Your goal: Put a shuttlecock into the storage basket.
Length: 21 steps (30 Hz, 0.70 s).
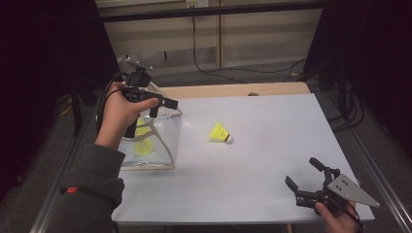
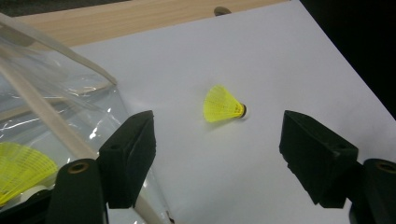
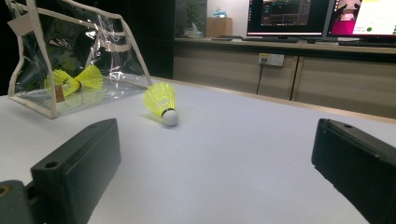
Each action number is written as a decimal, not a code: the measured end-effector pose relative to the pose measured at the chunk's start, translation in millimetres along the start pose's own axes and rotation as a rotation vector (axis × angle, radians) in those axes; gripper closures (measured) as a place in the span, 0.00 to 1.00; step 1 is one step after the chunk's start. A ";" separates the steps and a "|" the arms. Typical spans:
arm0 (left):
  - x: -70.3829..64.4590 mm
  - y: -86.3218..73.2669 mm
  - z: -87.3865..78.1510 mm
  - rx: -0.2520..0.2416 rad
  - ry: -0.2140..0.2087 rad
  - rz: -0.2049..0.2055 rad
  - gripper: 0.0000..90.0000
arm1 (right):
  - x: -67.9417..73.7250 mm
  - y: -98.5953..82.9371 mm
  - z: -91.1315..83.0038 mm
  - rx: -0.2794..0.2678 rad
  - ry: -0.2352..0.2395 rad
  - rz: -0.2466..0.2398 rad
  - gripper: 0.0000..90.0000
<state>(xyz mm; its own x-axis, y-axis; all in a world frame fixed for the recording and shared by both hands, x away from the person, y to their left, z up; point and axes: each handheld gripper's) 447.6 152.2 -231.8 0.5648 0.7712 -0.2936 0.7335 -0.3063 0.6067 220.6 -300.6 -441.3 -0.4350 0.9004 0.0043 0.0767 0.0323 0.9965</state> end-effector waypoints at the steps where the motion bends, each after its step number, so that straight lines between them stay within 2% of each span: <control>1: -1.4 0.0 1.5 0.003 -0.003 0.005 0.29 | 0.1 0.1 -0.1 0.000 0.000 0.000 0.01; 21: -19.0 -3.4 24.5 0.034 -0.037 0.032 0.24 | 0.8 -0.1 0.3 0.002 -0.001 -0.001 0.01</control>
<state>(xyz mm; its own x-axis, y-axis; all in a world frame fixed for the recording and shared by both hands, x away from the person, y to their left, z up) 443.6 124.9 -246.4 0.6014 0.7398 -0.3017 0.7268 -0.3498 0.5911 220.5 -299.7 -441.3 -0.4342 0.9008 0.0035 0.0778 0.0336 0.9964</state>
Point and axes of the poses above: each handheld gripper's, and its own axes: z roughly forward along the jaws, y roughly out of its top, x roughly to its left, and after that the axes turned 1 degree about -y, right-handed
